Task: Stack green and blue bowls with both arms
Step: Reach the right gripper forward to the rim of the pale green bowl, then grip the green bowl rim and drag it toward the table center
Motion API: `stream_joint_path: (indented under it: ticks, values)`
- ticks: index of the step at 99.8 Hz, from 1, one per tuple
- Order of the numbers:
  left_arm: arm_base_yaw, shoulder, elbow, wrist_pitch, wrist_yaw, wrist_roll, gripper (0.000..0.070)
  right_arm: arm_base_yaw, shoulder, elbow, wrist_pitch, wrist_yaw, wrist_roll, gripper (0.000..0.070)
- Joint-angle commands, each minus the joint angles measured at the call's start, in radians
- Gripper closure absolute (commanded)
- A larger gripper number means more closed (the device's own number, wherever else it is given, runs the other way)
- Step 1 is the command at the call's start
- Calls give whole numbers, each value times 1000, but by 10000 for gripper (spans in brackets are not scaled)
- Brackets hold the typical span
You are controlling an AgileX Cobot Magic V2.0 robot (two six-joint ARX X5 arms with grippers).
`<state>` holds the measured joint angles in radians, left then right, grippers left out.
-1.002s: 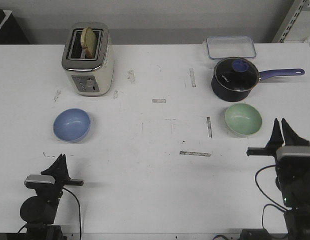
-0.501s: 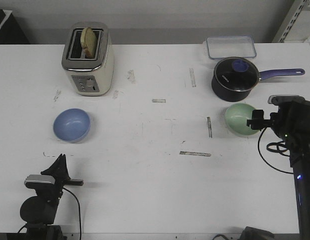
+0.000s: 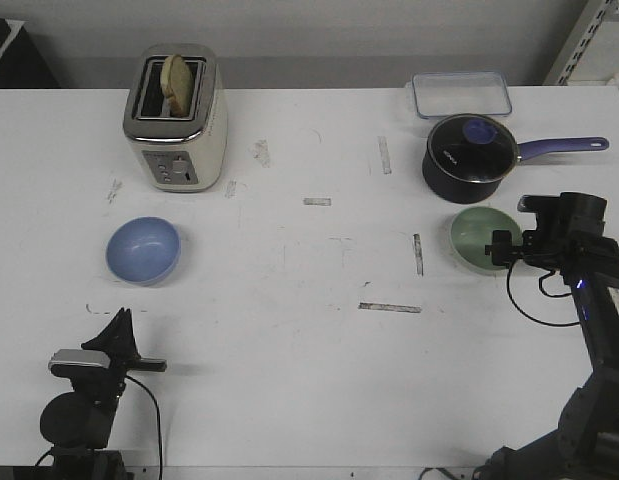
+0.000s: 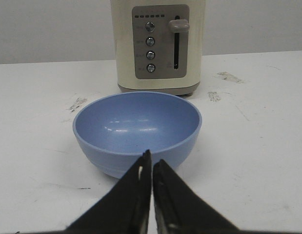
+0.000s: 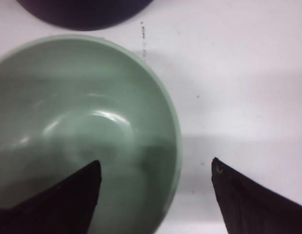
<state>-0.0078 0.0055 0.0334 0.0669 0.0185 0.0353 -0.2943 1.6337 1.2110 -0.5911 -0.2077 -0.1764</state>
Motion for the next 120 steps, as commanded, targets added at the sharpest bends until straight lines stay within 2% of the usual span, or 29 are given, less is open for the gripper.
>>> stream_joint_path:
  ticks: [1,3,10,16,56,72,82,102,120]
  values:
    - [0,-2,-21,13,1,2,698,2,26,15,12,-2,-8,390]
    - [0,-2,-21,13,0,2,698,2,27,15,12,-2,-8,424]
    - [0,-2,-21,13,1,2,698,2,29,15,23,-2,-8,609]
    - [0,-2,-21,13,1,2,698,2,29,15,24,-2,-8,700]
    - [0,-2,-21,10,1,1,698,3,-16,66,-11,-8,-2,700]
    - [0,-2,-21,10,1,1,698,65,-106,176,-115,-85,27,700]
    - [0,-2,-21,10,1,2,698,149,-157,245,-176,-127,56,700]
    - [0,-2,-21,9,1,2,698,427,-206,278,-203,-133,145,700]
    - [0,-2,-21,9,1,2,698,690,-173,273,-241,-118,145,700]
